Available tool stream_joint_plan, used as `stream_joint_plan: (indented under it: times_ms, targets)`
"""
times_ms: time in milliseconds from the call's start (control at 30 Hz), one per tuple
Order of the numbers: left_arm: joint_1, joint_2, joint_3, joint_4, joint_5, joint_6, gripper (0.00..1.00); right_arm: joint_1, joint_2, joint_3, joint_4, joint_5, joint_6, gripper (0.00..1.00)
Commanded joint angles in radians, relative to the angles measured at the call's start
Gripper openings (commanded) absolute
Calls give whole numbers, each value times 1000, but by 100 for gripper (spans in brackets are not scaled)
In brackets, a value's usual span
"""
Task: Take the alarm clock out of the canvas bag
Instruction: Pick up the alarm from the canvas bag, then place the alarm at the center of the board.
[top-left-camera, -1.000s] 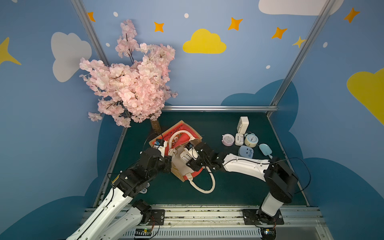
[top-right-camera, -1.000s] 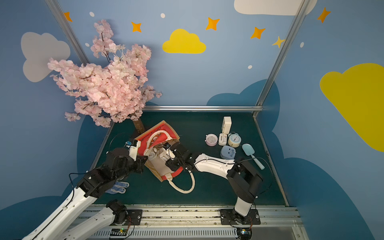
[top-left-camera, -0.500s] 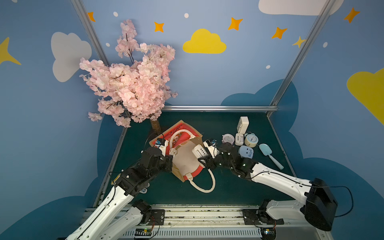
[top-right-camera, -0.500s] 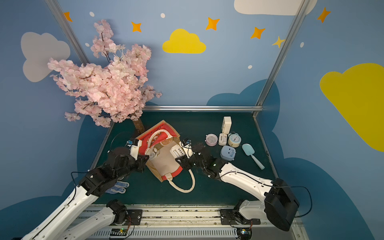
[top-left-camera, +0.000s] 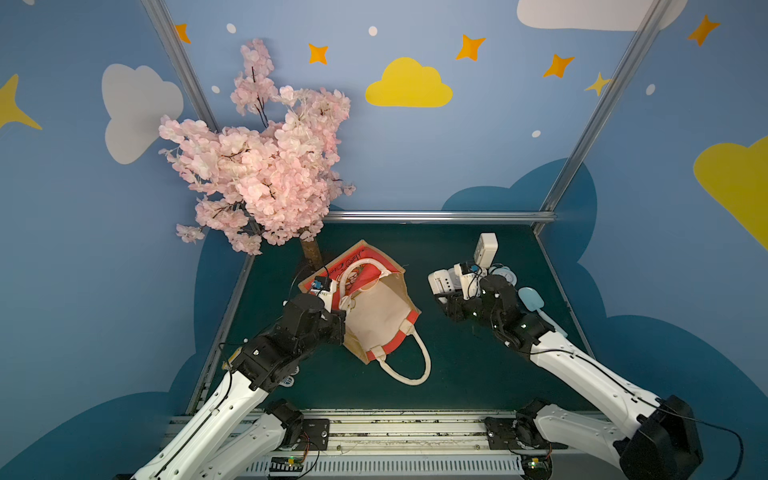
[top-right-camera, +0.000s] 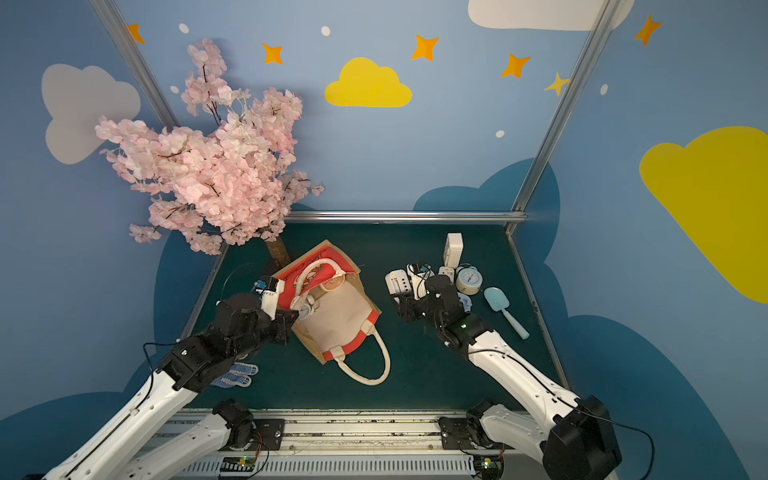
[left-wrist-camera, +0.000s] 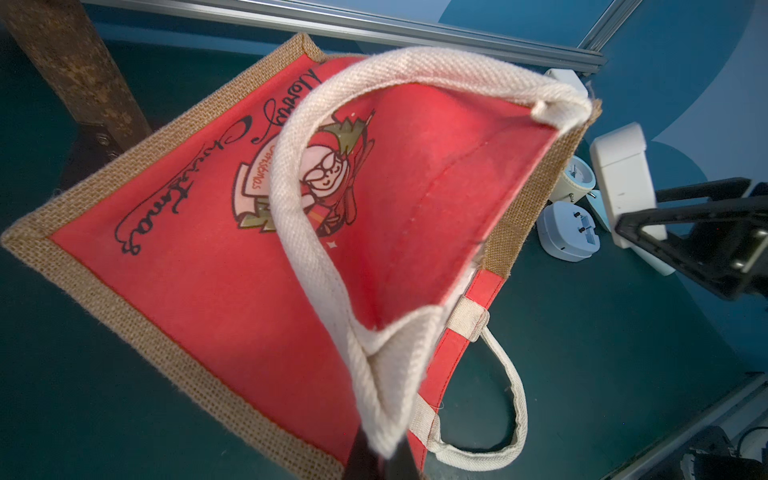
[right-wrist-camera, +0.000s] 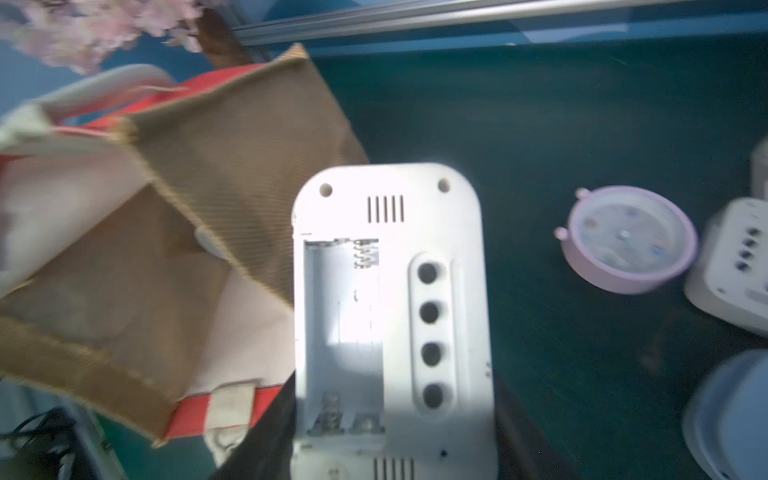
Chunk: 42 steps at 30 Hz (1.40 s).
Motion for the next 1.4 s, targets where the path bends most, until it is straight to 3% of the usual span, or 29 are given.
stream_joint_plan:
  times_ms: [0,133,633,1367]
  targets:
    - [1,1,0,18,3,4,6,-73,64,51,-145,64,46,36]
    - [1,5,-4,18,4,3,6,-127,157,92,-197,101,51,36]
    - [2,14,14,23,-5,12,6,-147,514,243,-300,246,76,35]
    - [1,27,-4,66,26,8,6,-184,649,298,-273,270,105,40]
